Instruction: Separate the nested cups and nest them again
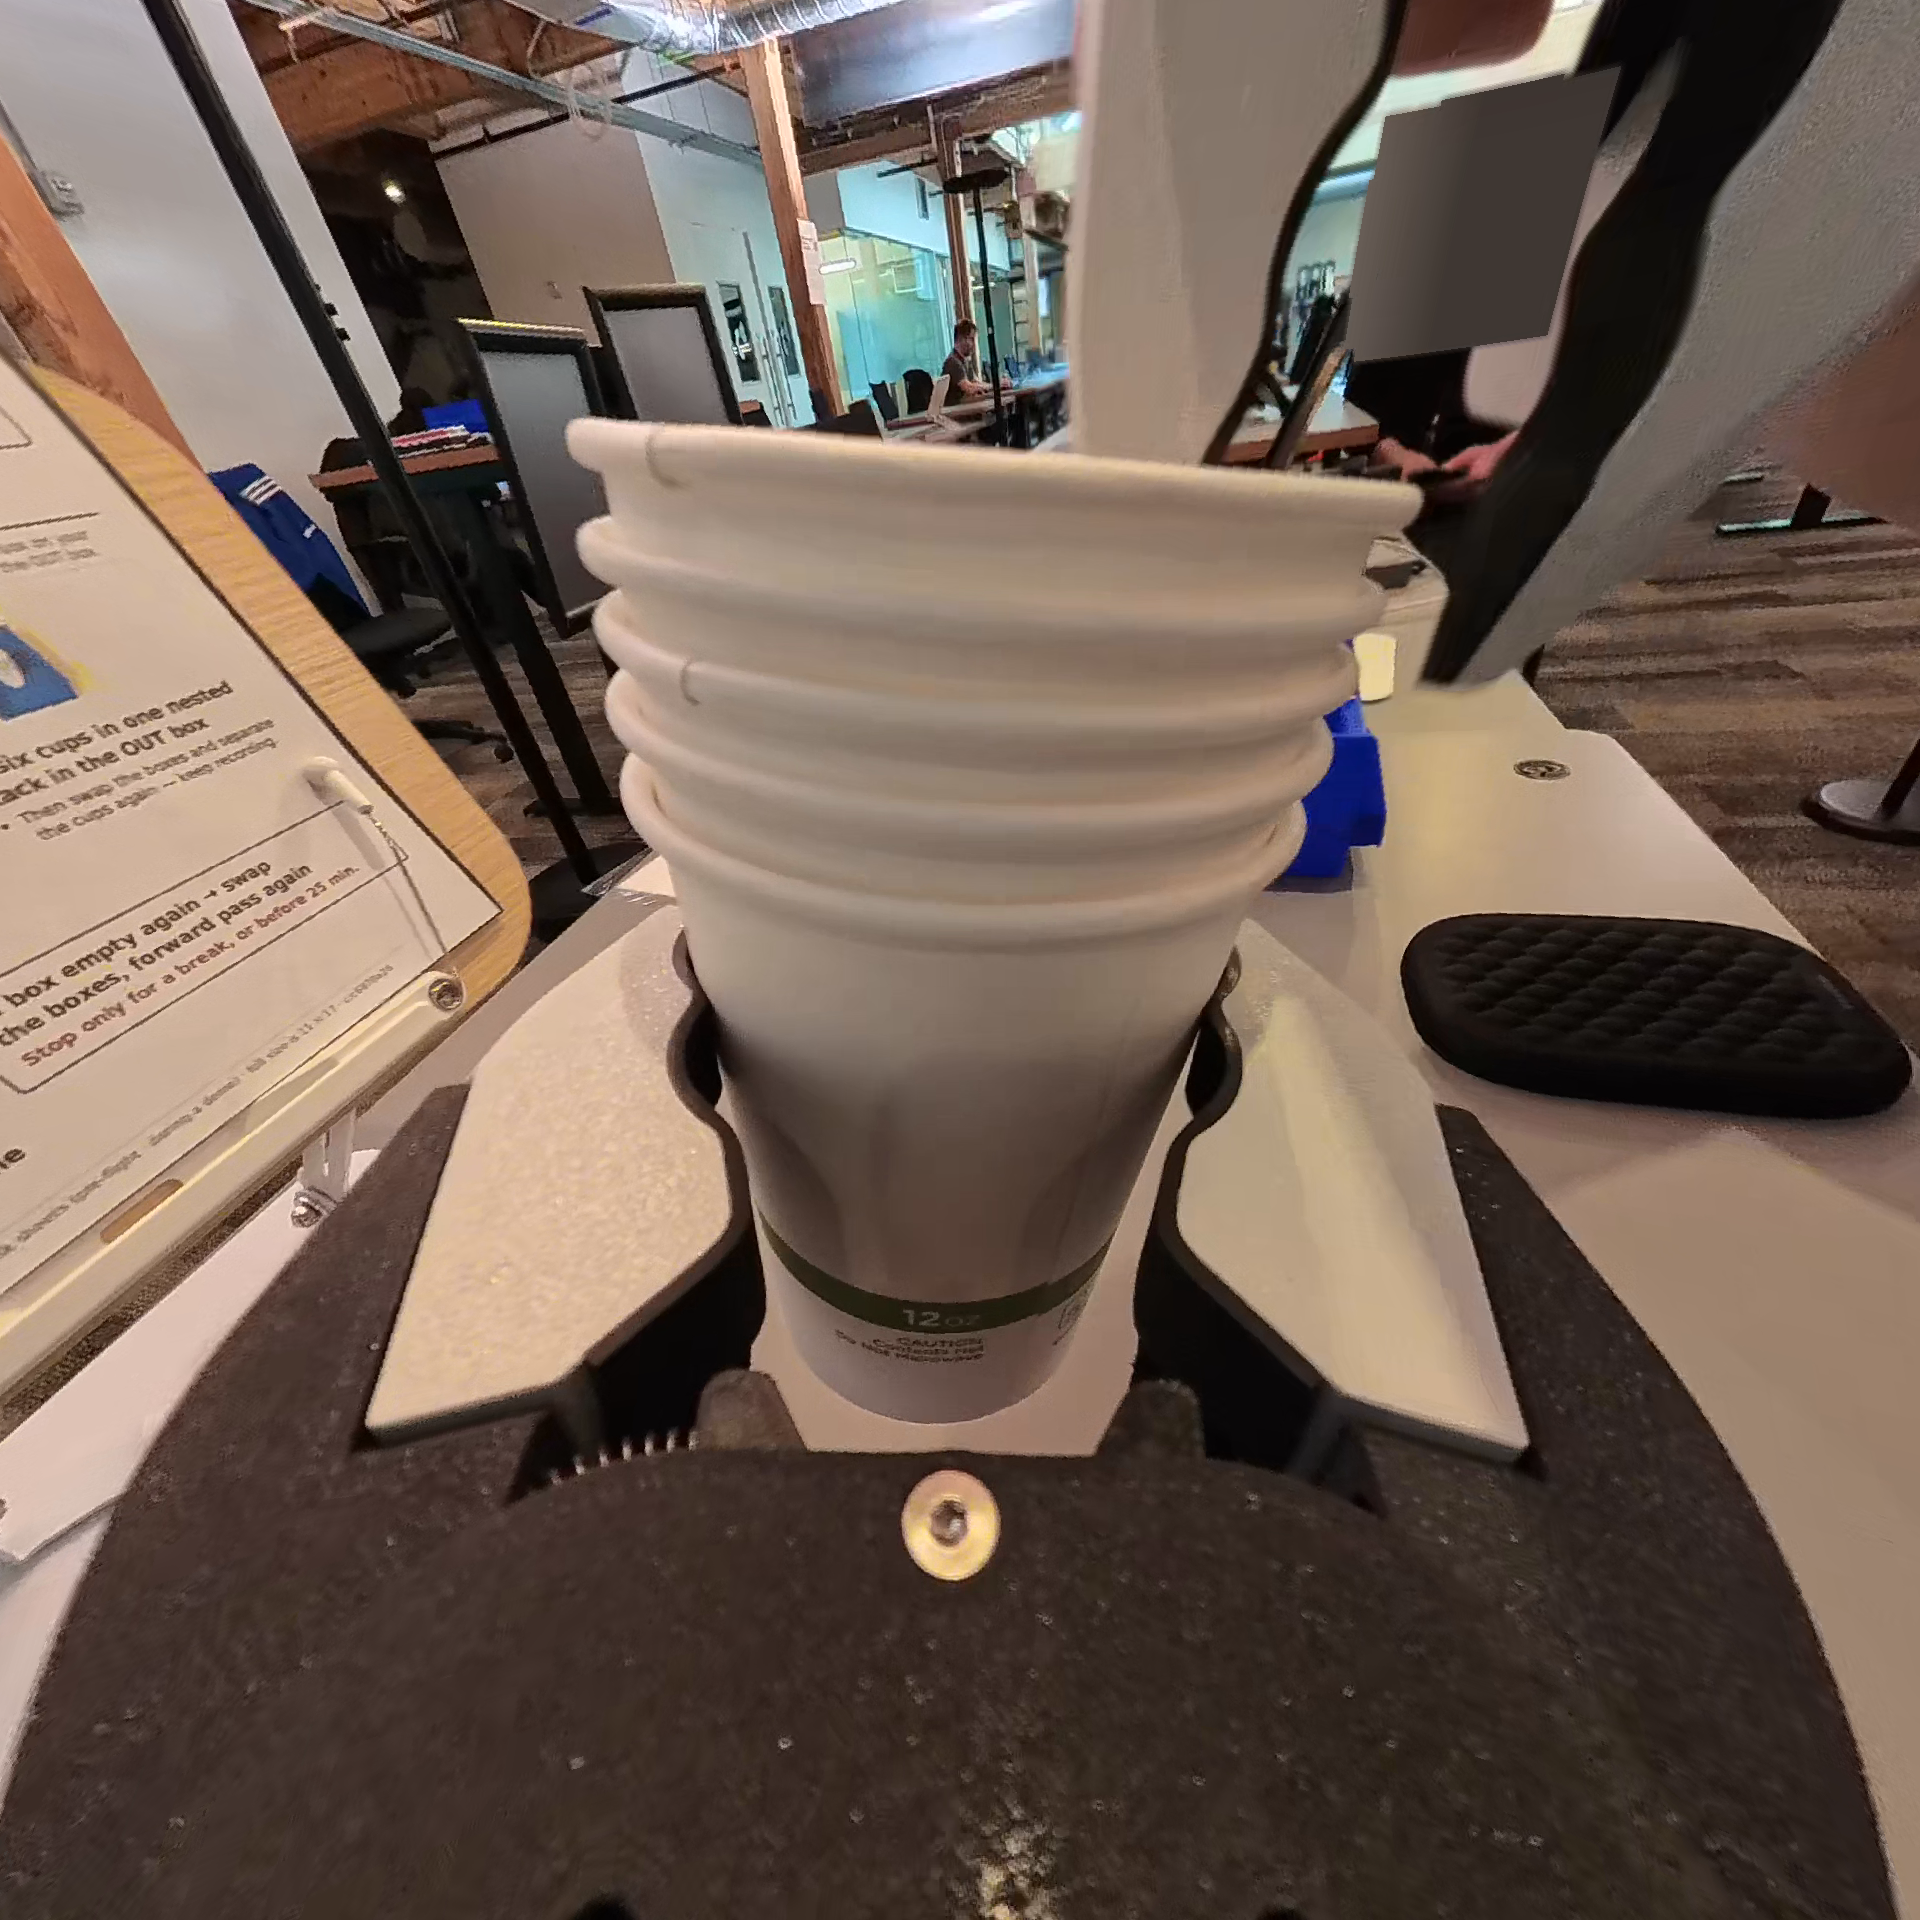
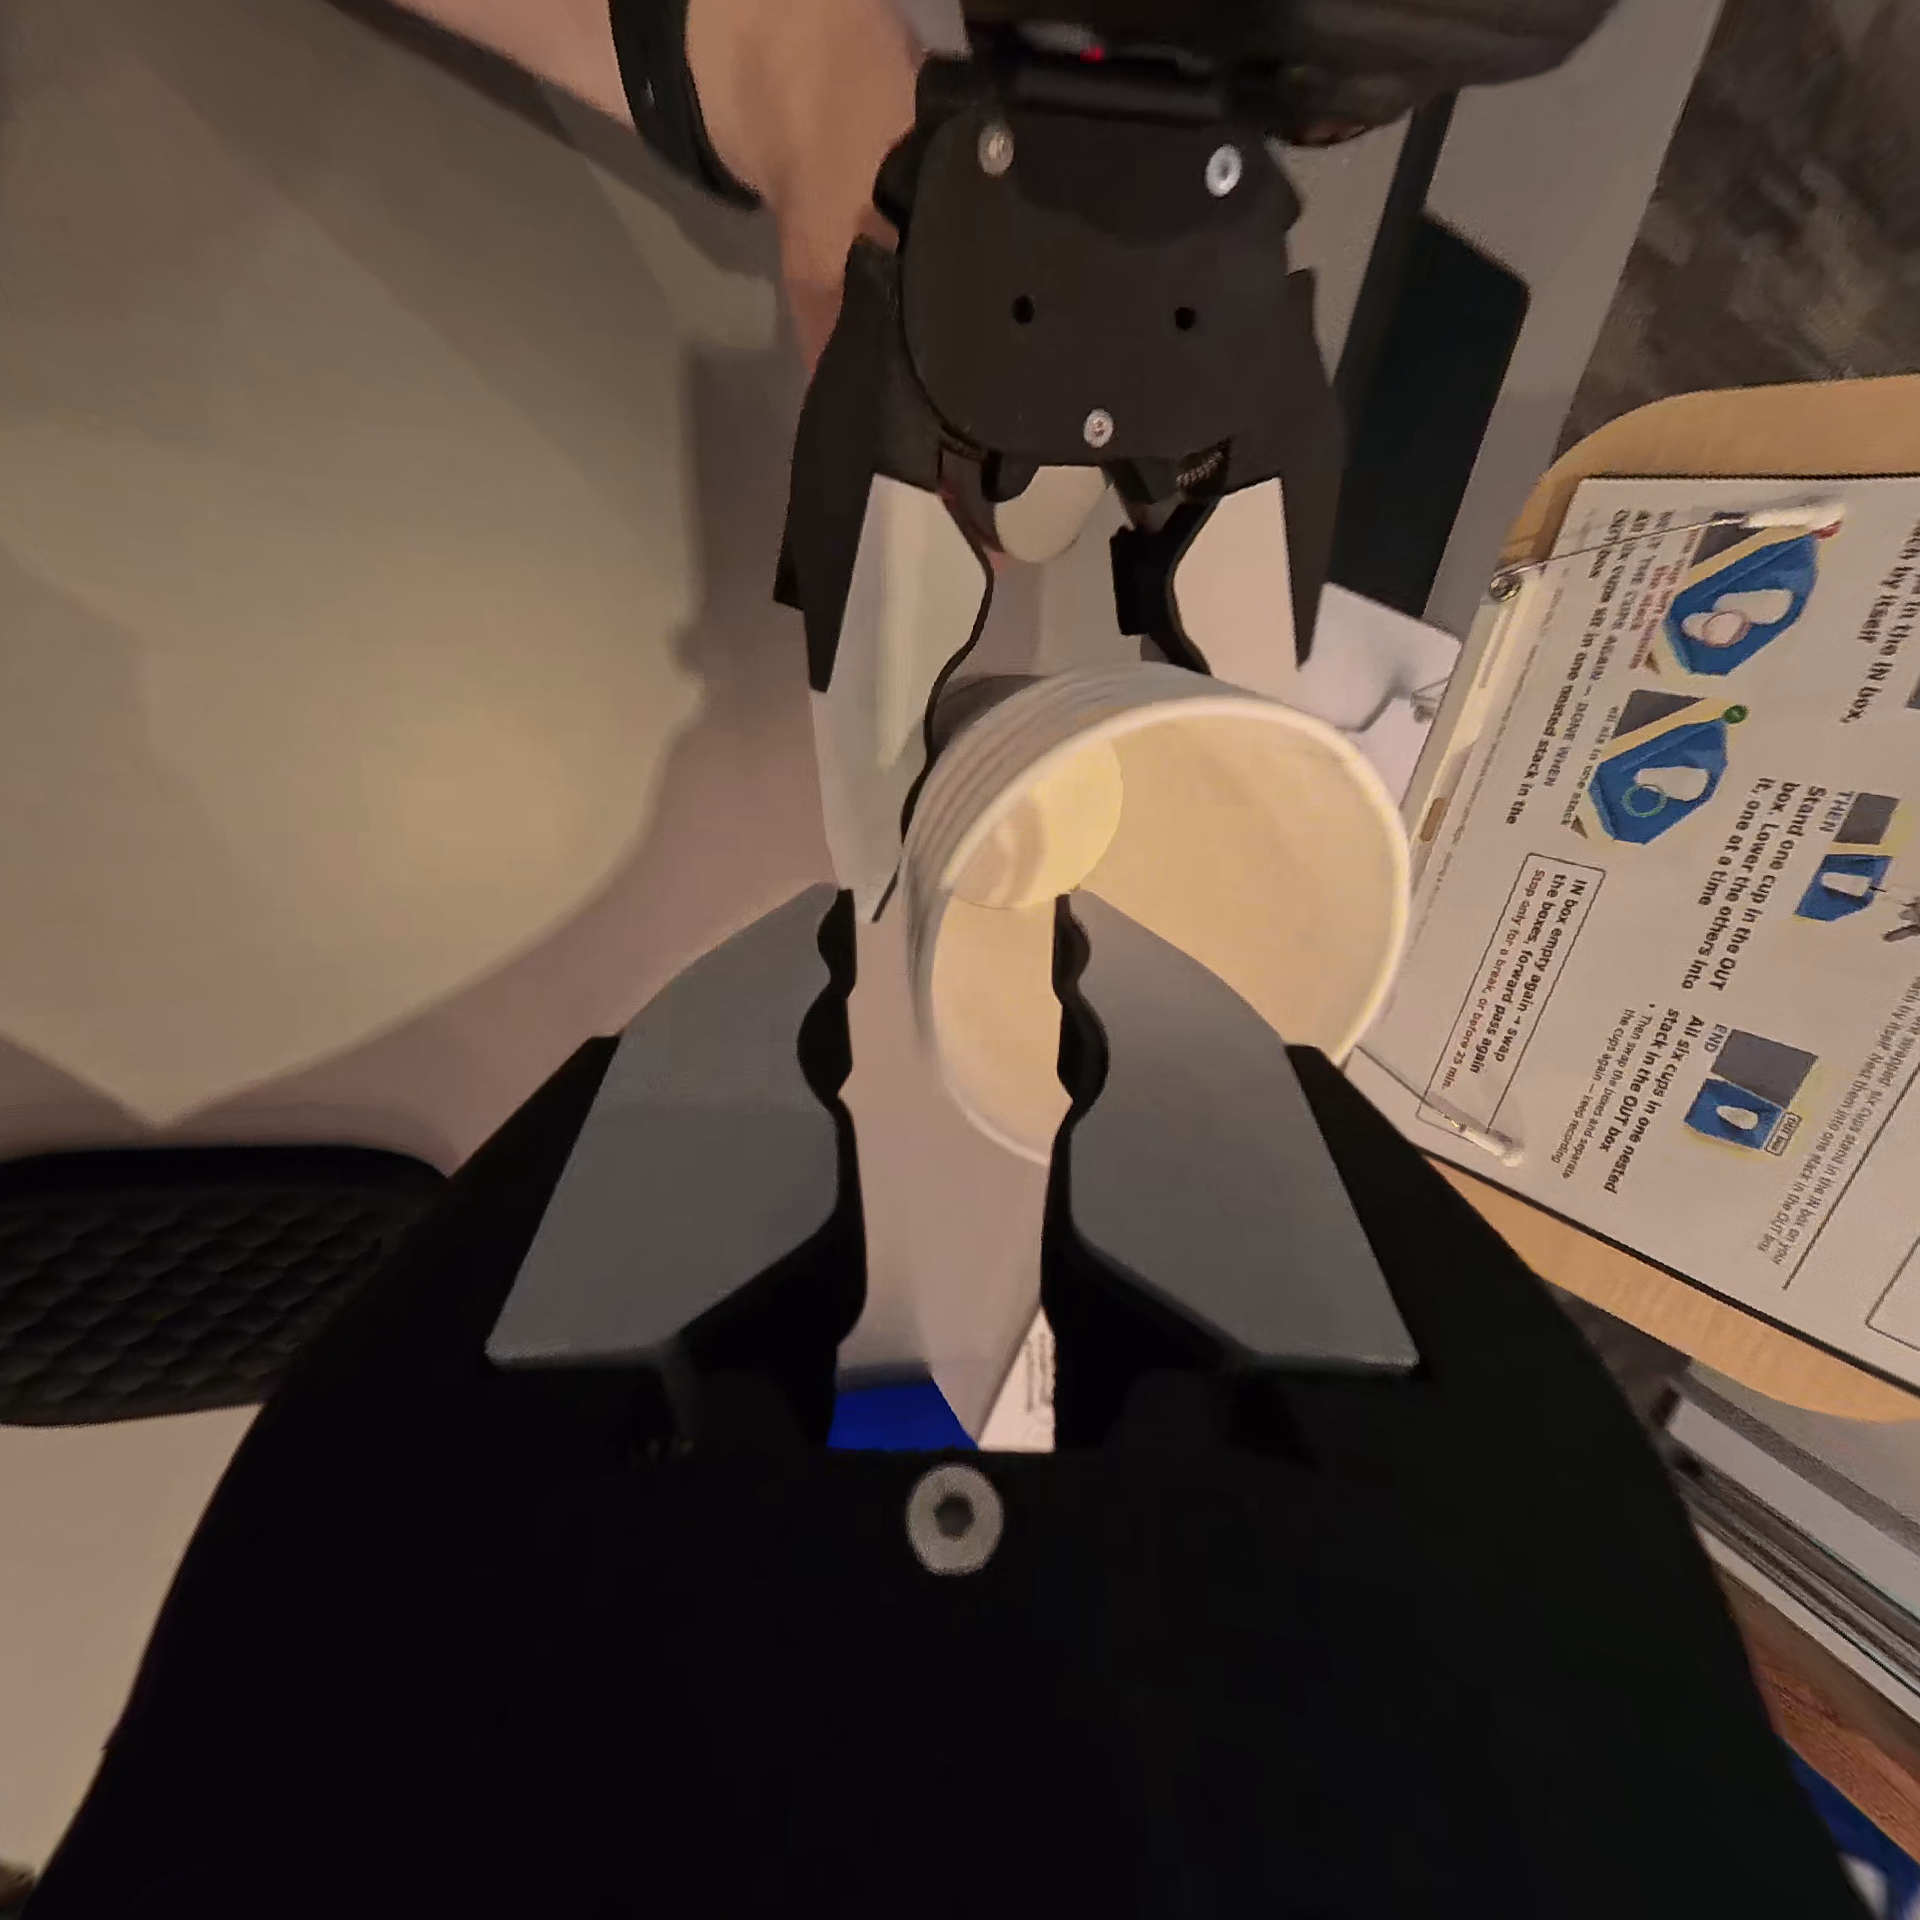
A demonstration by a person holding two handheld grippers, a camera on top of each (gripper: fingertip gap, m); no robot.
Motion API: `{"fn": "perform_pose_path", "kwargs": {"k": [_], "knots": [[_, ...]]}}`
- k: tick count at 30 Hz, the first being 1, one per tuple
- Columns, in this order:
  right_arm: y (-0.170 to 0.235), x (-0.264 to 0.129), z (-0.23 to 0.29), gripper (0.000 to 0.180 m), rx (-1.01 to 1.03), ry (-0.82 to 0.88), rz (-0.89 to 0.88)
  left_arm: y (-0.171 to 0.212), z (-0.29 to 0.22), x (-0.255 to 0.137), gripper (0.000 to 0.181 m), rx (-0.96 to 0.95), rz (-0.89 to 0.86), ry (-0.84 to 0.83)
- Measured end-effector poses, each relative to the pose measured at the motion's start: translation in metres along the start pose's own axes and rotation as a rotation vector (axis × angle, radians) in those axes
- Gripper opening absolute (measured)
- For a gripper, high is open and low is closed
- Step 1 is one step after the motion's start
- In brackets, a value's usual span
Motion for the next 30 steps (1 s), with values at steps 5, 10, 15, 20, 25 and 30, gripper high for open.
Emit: {"fn": "perform_pose_path", "kwargs": {"k": [5,10,15,20,25,30], "knots": [[0.021,-0.034,-0.005,0.035,0.114,0.0,-0.214,0.004,0.014,-0.007,0.089,-0.056,-0.027,0.01],[0.036,-0.03,-0.014,0.021,0.153,-0.003,-0.284,0.011,0.022,-0.008,0.089,-0.101,-0.029,0.031],[0.017,-0.004,-0.015,0.021,0.057,-0.015,-0.187,0.018,0.023,-0.005,0.089,-0.094,-0.002,0.027],[0.008,0.006,-0.019,0.009,0.053,-0.062,-0.151,0.017,0.021,-0.005,0.089,-0.091,-0.001,0.035],[0.007,0.008,-0.019,0.008,0.057,-0.065,-0.132,0.015,0.021,-0.006,0.089,-0.091,-0.007,0.035],[0.005,0.009,-0.02,0.003,0.058,-0.069,-0.119,0.014,0.023,-0.007,0.089,-0.097,-0.013,0.03]]}}
Point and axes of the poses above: each gripper's, where its closed fingertips meet, x out along the fingers, y out of its underside, z = x × y across the jaws, the point moved 6 cm from there along -x, back along the fingers, and after that the axes turned 11 degrees about -x, right-handed, at the moved point
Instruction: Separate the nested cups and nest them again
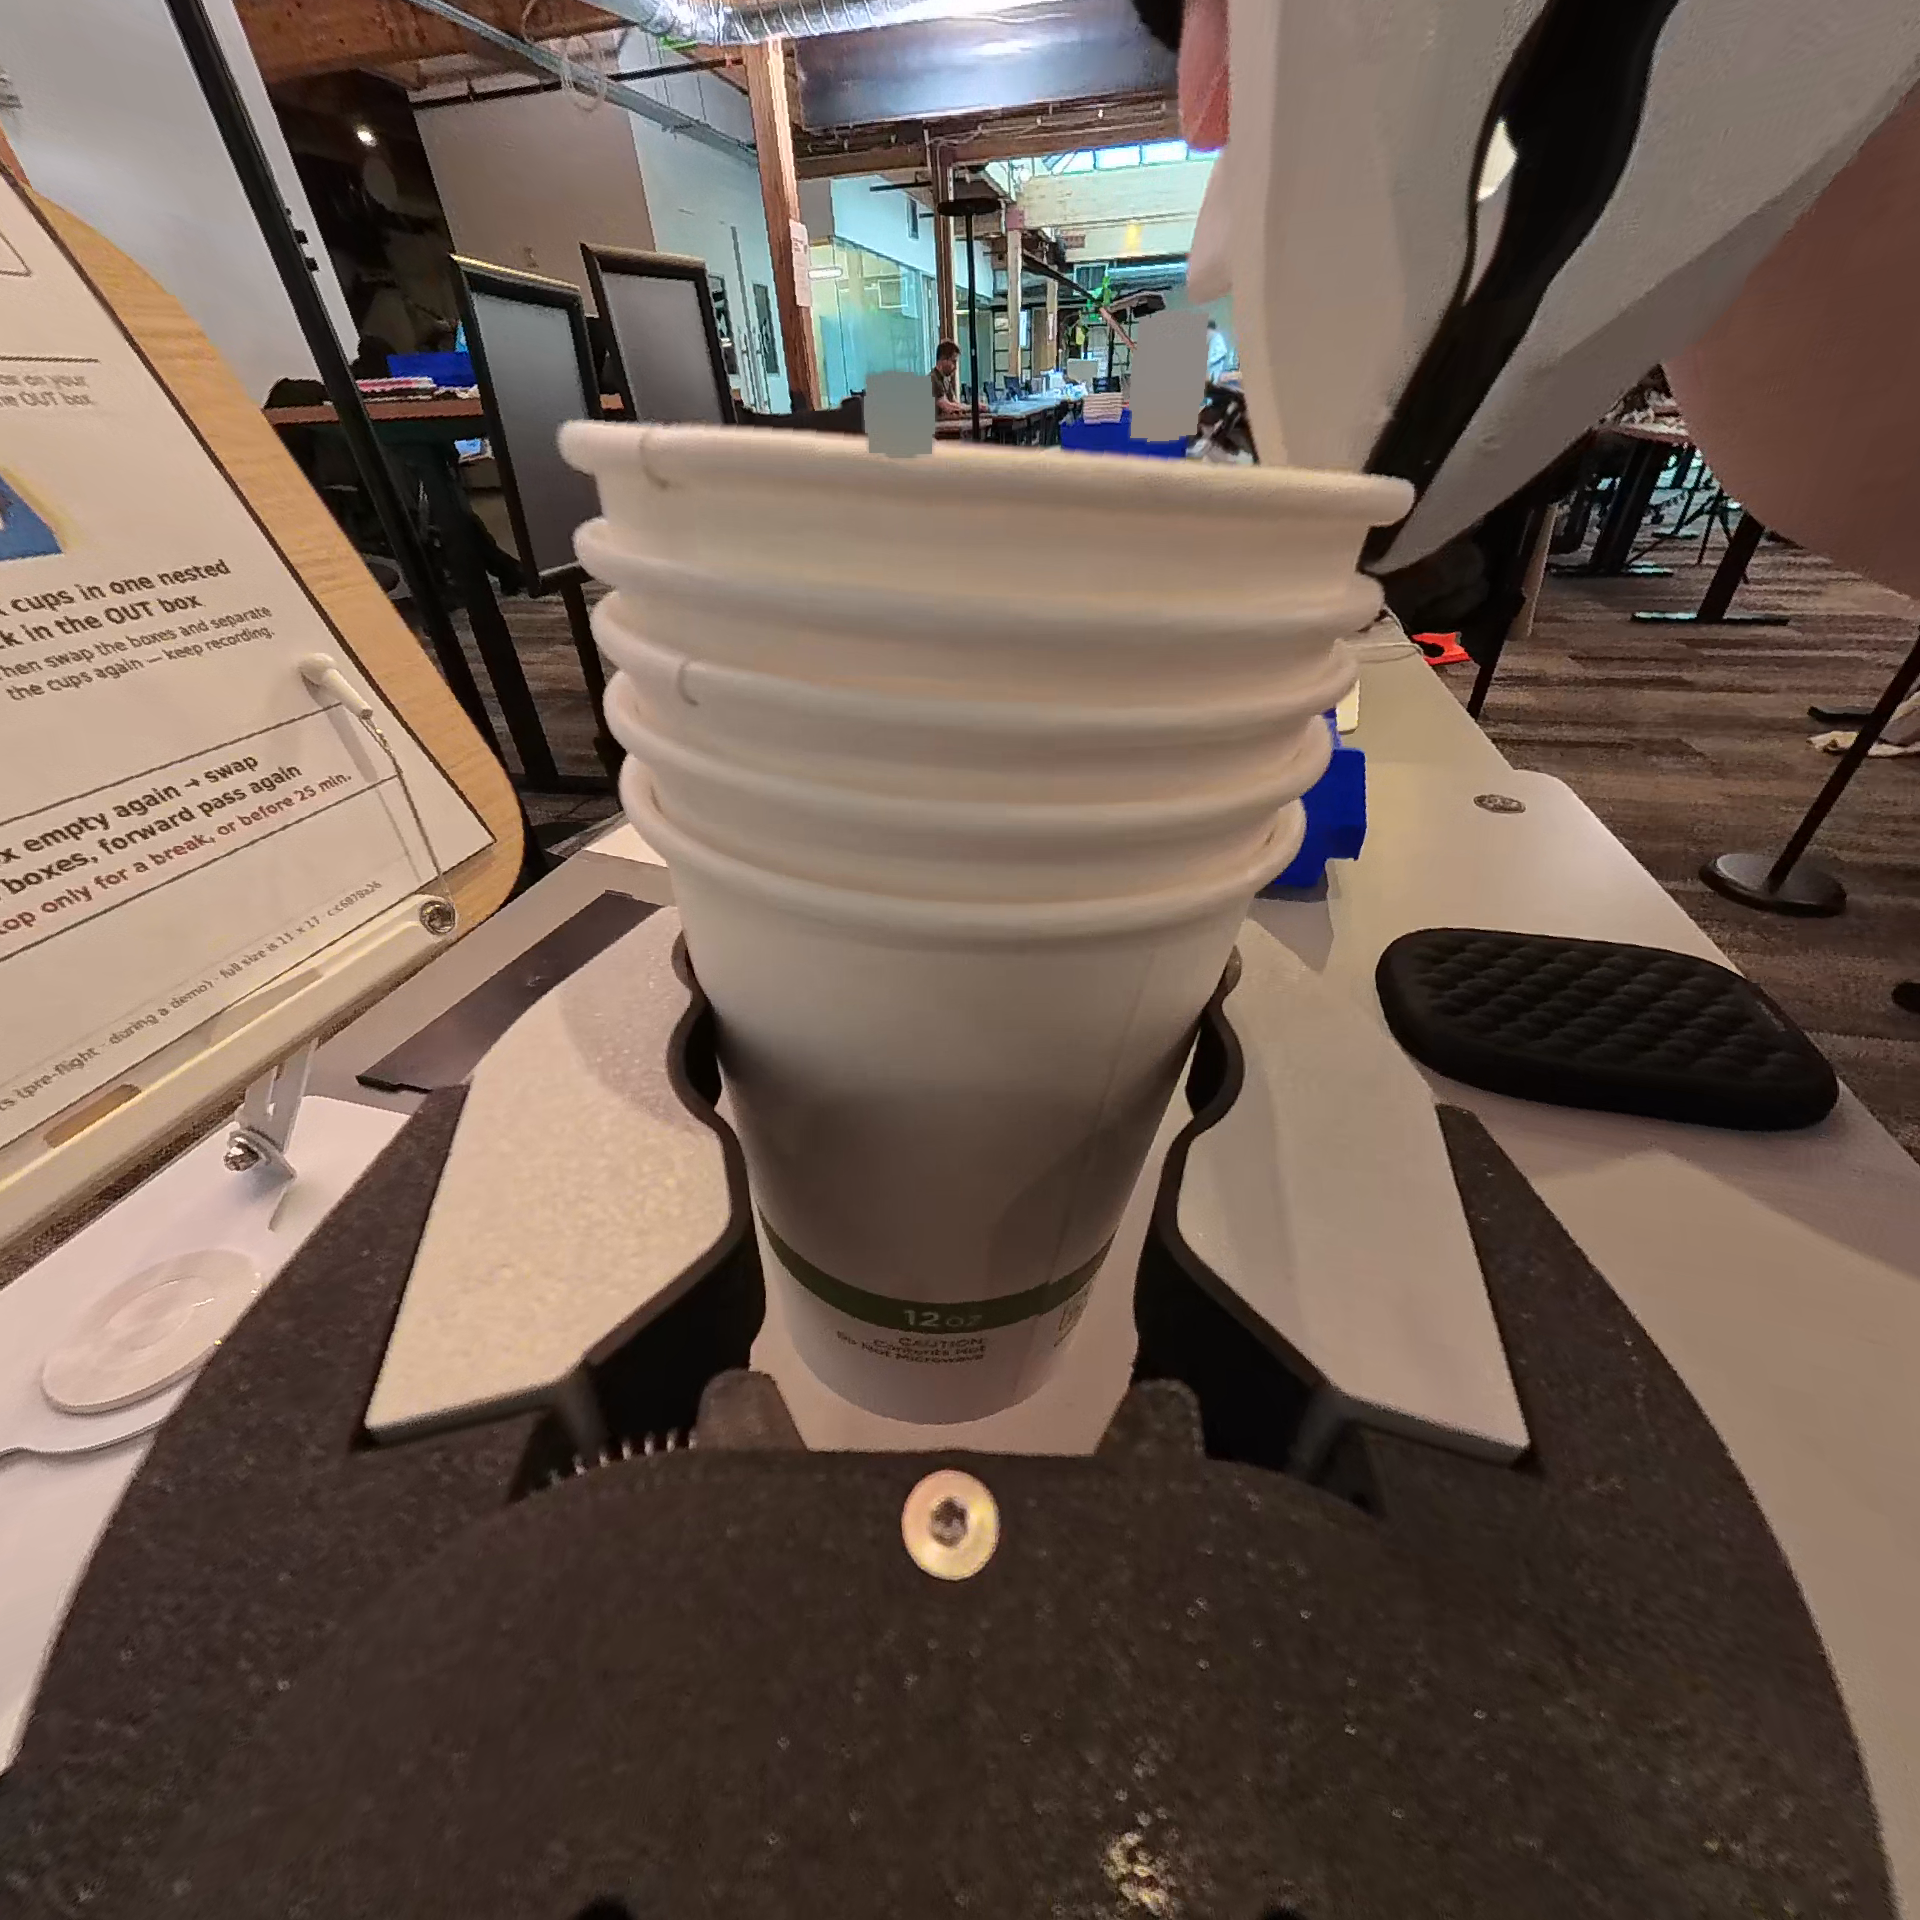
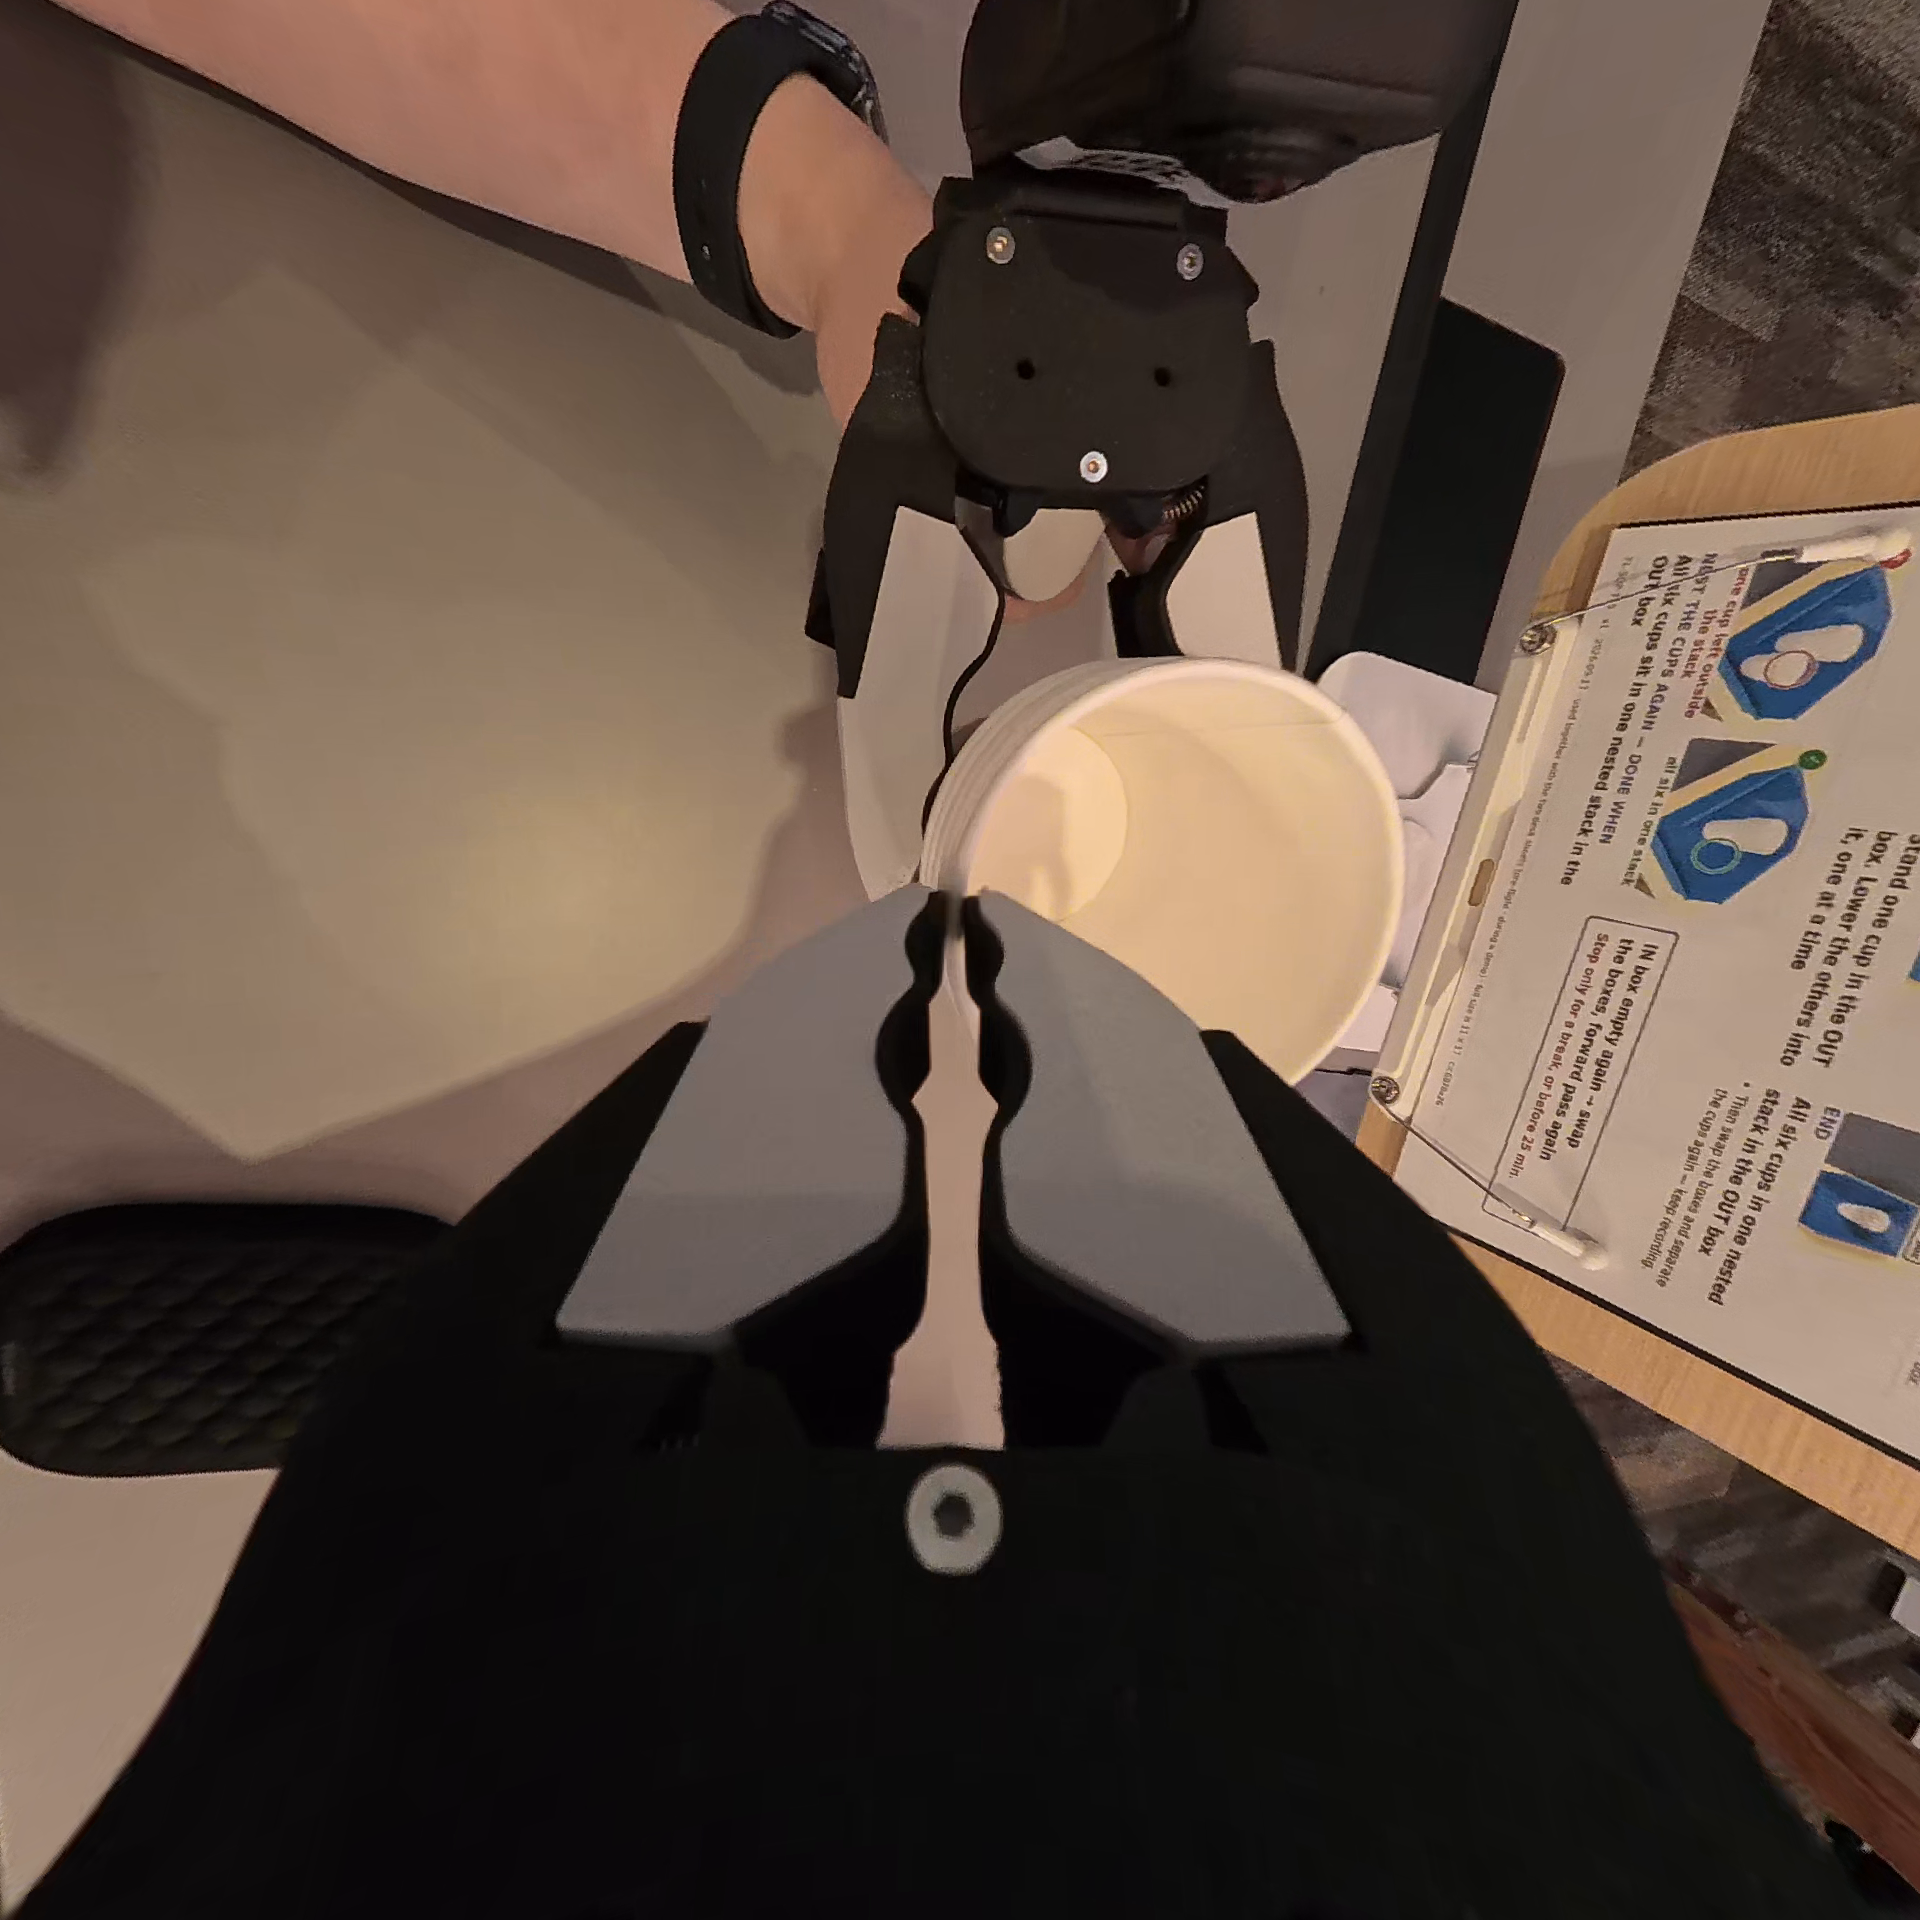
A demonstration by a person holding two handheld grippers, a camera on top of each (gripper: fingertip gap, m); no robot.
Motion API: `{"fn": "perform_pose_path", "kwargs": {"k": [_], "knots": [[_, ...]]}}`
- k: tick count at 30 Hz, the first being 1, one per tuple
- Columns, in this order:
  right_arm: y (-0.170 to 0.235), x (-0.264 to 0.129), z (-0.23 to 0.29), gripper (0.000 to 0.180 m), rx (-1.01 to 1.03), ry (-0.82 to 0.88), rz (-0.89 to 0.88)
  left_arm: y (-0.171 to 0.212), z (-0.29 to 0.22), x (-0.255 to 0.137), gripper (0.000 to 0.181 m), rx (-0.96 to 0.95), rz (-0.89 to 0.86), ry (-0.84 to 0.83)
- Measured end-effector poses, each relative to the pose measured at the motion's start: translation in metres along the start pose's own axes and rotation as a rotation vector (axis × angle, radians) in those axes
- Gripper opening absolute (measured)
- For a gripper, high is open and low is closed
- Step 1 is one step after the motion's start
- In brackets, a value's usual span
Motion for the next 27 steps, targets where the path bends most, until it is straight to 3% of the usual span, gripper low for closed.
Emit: {"fn": "perform_pose_path", "kwargs": {"k": [16,27], "knots": [[-0.008,-0.01,-0.001,0.003,-0.018,0.021,0.005,-0.004,0.0,-0.003,0.09,0.02,-0.011,-0.008],[-0.02,-0.053,-0.016,0.003,-0.027,0.11,0.026,-0.004,-0.001,-0.003,0.089,0.021,-0.013,-0.006]]}}
Point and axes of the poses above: each gripper's, where its closed fingertips meet, x out along the fingers, y out of its underside, z = x × y across the jaws, the point moved 6 cm from there along -x, back along the fingers, and after that the axes turned 11 degrees about -x, right-handed, at the moved point
